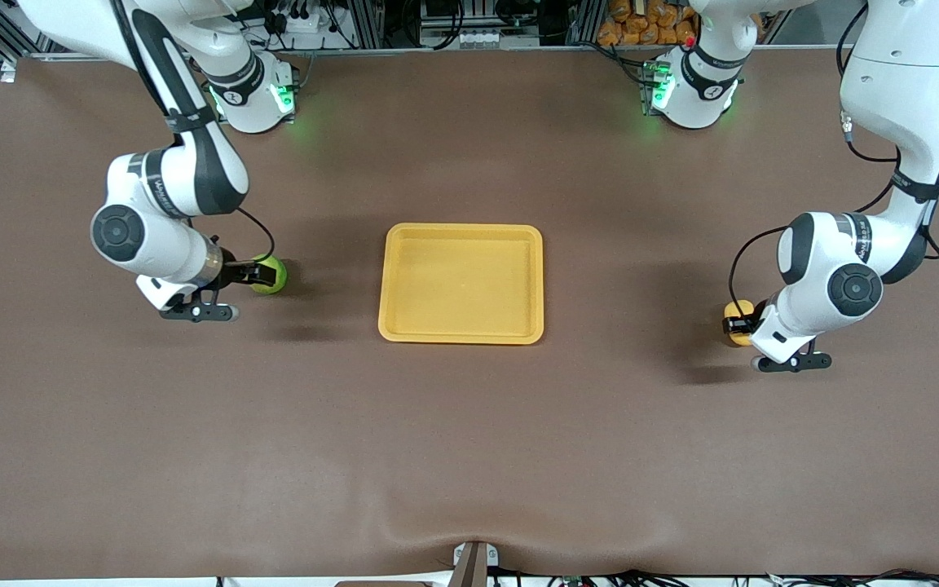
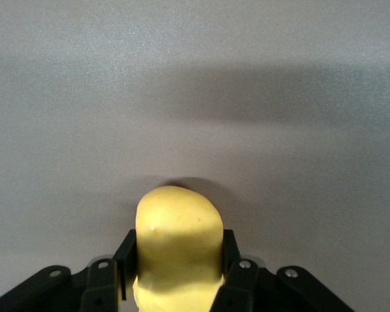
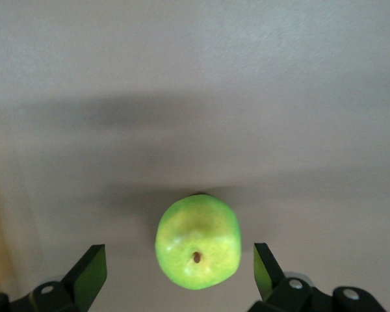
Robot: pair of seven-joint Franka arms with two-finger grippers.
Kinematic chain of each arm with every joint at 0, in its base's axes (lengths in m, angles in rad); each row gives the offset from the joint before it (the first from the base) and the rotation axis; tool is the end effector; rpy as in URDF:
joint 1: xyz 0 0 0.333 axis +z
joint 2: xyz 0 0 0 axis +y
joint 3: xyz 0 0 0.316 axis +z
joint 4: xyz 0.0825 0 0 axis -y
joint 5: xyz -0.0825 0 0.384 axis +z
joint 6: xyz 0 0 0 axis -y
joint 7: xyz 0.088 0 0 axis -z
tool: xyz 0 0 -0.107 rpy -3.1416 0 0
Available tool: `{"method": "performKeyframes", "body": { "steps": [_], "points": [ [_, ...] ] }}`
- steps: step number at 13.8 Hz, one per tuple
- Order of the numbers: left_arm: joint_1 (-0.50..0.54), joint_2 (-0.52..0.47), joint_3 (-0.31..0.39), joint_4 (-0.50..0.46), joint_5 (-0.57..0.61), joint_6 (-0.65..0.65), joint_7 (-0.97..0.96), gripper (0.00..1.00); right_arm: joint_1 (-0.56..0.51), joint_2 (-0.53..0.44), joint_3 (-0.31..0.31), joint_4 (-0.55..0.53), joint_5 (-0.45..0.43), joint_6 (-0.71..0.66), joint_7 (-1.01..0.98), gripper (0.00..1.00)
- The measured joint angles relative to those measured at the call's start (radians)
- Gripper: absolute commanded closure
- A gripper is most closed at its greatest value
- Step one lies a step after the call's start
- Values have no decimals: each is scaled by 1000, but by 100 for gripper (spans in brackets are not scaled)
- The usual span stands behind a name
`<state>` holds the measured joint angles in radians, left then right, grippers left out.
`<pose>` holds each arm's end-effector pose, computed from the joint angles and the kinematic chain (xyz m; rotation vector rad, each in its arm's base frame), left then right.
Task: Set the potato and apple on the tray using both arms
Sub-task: 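Lower both grippers and close them on the potato and the apple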
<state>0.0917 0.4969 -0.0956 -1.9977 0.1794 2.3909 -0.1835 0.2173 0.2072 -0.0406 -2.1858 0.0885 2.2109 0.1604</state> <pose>0.5973 0.0001 0.2006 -3.0589 -0.0787 0.1405 0.5260 0.0969 0.2791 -3.1008 0.0666 0.2934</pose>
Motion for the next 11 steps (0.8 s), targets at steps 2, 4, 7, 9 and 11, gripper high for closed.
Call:
{"method": "performKeyframes", "body": {
  "steps": [2,4,7,9,11],
  "points": [
    [-1,0,-3,4,0,0,0,100,1,0,-2,-21,0,21,2,0],
    [-4,-6,-14,10,0,-1,0,100,1,0,-5,-43,0,52,2,0],
    [-6,-30,-65,16,0,-30,-33,100,1,0,-5,-78,0,100,2,0],
    [-10,-49,-108,22,0,-71,-77,100,1,0,-5,-95,0,107,2,0],
    [-13,-62,-147,33,0,-106,-92,100,1,0,-5,-107,0,117,2,0]
  ]
}}
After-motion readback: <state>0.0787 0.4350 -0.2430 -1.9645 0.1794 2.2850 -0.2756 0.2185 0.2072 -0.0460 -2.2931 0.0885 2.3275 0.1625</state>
